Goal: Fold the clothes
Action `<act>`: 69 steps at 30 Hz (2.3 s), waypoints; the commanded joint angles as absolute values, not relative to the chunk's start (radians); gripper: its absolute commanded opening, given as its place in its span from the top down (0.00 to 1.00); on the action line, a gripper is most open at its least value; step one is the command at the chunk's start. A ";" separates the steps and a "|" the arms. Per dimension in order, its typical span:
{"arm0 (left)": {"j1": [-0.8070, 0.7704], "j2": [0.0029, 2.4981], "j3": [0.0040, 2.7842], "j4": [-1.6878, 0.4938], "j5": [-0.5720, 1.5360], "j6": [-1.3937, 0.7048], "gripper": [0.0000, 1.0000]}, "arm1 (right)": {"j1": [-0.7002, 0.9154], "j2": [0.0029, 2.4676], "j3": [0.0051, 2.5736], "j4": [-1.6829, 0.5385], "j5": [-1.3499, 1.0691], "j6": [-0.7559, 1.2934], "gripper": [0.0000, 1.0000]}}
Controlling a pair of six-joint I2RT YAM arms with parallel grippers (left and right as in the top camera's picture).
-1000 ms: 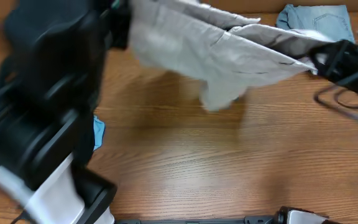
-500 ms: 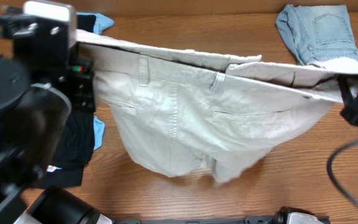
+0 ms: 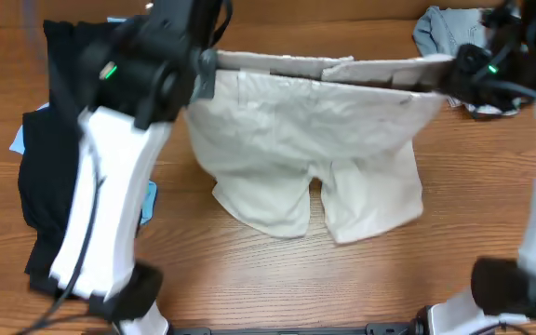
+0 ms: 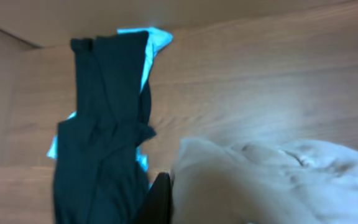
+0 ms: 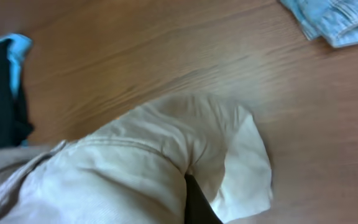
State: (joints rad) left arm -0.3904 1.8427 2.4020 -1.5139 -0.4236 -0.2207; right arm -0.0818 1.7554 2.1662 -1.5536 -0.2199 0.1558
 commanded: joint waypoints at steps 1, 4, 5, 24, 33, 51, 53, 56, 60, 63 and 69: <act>-0.346 1.960 2.371 -1.384 -0.462 -0.228 0.96 | -0.076 1.842 2.169 -1.459 -0.157 0.150 0.96; -0.344 2.080 2.371 -1.178 -0.463 -0.180 0.91 | -0.072 1.931 2.169 -1.311 -0.157 0.152 0.88; -0.344 2.150 2.371 -1.042 -0.463 -0.147 0.39 | -0.067 1.991 2.168 -1.187 -0.157 0.152 0.57; -0.347 2.032 2.564 -1.293 -0.177 -0.123 0.00 | -0.051 1.908 2.220 -1.383 -0.253 0.155 0.00; -0.347 2.008 2.562 -1.690 -0.169 -0.218 0.00 | -0.048 1.881 2.207 -1.600 -0.255 0.156 0.14; -0.380 1.720 1.650 -1.412 -0.138 -0.377 0.02 | 0.149 1.500 1.444 -1.365 -0.051 0.341 0.12; -0.379 1.726 1.559 -1.290 -0.138 -0.353 0.05 | 0.149 1.501 1.356 -1.292 -0.059 0.341 0.13; -0.377 1.740 1.382 -1.036 -0.150 -0.282 0.14 | 0.149 1.501 1.236 -1.184 -0.081 0.341 0.13; -0.357 1.745 1.258 -0.866 -0.149 -0.223 0.23 | 0.149 1.501 1.217 -1.161 -0.080 0.341 0.14; -0.337 1.745 1.182 -0.773 -0.134 -0.166 0.34 | 0.149 1.501 1.217 -1.155 -0.080 0.341 0.14; -0.301 1.746 1.071 -0.639 -0.078 -0.081 0.46 | 0.149 1.501 1.217 -1.140 -0.080 0.341 0.14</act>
